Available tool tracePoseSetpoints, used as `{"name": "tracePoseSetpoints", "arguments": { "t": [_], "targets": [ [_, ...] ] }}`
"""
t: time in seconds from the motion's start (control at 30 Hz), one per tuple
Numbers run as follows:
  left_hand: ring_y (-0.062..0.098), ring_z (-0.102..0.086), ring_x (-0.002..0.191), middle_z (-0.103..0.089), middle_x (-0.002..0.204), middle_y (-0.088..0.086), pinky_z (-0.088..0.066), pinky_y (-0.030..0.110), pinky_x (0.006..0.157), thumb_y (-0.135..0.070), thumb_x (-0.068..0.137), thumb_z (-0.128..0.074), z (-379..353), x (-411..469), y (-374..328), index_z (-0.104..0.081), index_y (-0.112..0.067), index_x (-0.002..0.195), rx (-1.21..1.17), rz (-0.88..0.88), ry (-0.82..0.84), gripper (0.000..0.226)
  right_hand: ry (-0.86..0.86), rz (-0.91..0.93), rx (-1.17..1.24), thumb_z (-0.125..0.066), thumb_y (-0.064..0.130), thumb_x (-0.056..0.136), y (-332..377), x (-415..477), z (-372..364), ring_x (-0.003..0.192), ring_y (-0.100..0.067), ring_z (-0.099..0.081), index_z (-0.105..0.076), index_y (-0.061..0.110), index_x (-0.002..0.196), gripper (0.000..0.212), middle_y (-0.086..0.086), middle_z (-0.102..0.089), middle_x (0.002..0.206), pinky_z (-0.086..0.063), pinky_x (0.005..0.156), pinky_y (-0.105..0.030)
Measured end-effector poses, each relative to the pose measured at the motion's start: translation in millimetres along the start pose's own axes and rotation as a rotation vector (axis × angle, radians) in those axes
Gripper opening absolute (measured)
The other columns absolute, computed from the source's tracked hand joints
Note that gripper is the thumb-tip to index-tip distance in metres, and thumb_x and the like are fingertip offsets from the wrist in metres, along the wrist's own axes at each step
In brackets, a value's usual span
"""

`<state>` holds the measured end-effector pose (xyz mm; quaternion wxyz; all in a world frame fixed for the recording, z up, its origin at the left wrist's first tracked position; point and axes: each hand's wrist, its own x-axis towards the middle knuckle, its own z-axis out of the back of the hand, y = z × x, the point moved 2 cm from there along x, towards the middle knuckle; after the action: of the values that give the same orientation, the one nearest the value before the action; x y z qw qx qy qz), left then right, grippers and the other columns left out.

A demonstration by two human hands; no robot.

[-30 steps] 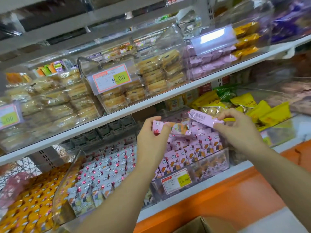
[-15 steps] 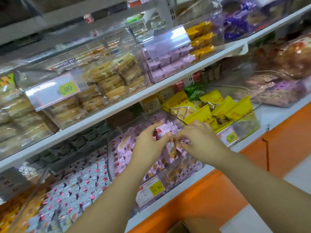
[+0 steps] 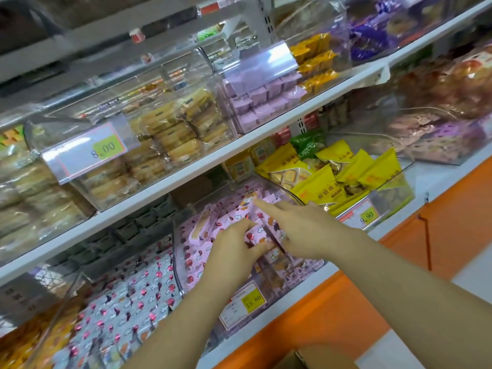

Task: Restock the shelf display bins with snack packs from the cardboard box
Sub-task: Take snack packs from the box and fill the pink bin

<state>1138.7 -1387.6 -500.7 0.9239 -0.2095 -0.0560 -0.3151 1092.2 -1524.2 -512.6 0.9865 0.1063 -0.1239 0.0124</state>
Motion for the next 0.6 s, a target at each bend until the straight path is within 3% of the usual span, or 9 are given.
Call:
{"name": "tracePoseSetpoints", "arguments": {
  "t": [0.1,0.17,0.27,0.4,0.5,0.6],
  "targets": [
    [0.011,-0.049,0.068,-0.062,0.095,0.0,-0.031,0.02,0.056,-0.035,0.085,-0.07,-5.8,-0.2,-1.5,-0.058,-0.017,0.119,0.022,-0.029,0.003,0.04,0.014,0.009,0.05,-0.058,0.022,0.09,4.2,1.7,0.7,0.122,-0.029,-0.048,-0.019,0.031,0.148,0.07,-0.002,-0.036,0.144,-0.039,0.096,-0.041],
    [0.016,-0.05,0.073,-0.063,0.095,0.002,-0.034,0.028,0.063,-0.033,0.086,-0.068,-7.5,-1.8,-4.6,-0.061,-0.015,0.115,0.056,-0.066,0.004,0.035,0.026,-0.012,0.132,-0.057,0.02,0.09,1.7,5.1,1.3,0.118,-0.029,-0.051,-0.037,0.024,0.141,0.055,-0.003,-0.039,0.136,-0.047,0.087,-0.038],
    [0.016,-0.045,0.076,-0.059,0.092,0.001,-0.036,0.026,0.074,-0.028,0.094,-0.057,-6.9,-5.2,-5.1,-0.06,-0.016,0.124,0.073,-0.123,0.055,0.033,0.056,-0.035,0.149,-0.049,0.016,0.095,-6.3,8.4,7.4,0.115,-0.029,-0.052,-0.055,0.017,0.127,0.033,-0.008,-0.043,0.133,-0.047,0.089,-0.036],
    [0.014,-0.048,0.088,-0.051,0.121,0.004,-0.027,0.016,0.071,-0.023,0.095,-0.055,-7.2,-5.7,-5.3,-0.054,-0.023,0.135,0.075,-0.152,0.082,0.039,0.108,-0.069,0.099,-0.056,0.014,0.093,-6.3,4.6,19.0,0.116,-0.027,-0.053,-0.061,0.021,0.127,0.035,-0.008,-0.052,0.133,-0.045,0.087,-0.032],
    [0.016,-0.052,0.102,-0.049,0.122,0.004,-0.025,0.013,0.066,-0.023,0.096,-0.056,-11.1,1.9,-5.2,-0.055,-0.023,0.134,0.059,-0.086,0.065,0.038,0.053,-0.128,0.104,-0.058,0.016,0.093,-6.1,2.6,18.1,0.116,-0.027,-0.053,-0.062,0.023,0.126,0.034,-0.008,-0.056,0.131,-0.047,0.088,-0.034],
    [0.021,-0.051,0.107,-0.051,0.121,0.009,-0.03,0.02,0.073,-0.024,0.096,-0.055,-12.3,6.5,-6.5,-0.058,-0.019,0.131,0.087,-0.068,0.049,0.035,0.01,-0.178,0.164,-0.055,0.022,0.095,-9.4,1.1,12.2,0.109,-0.027,-0.056,-0.06,0.024,0.125,0.03,-0.009,-0.058,0.129,-0.049,0.083,-0.034]
  ]
}}
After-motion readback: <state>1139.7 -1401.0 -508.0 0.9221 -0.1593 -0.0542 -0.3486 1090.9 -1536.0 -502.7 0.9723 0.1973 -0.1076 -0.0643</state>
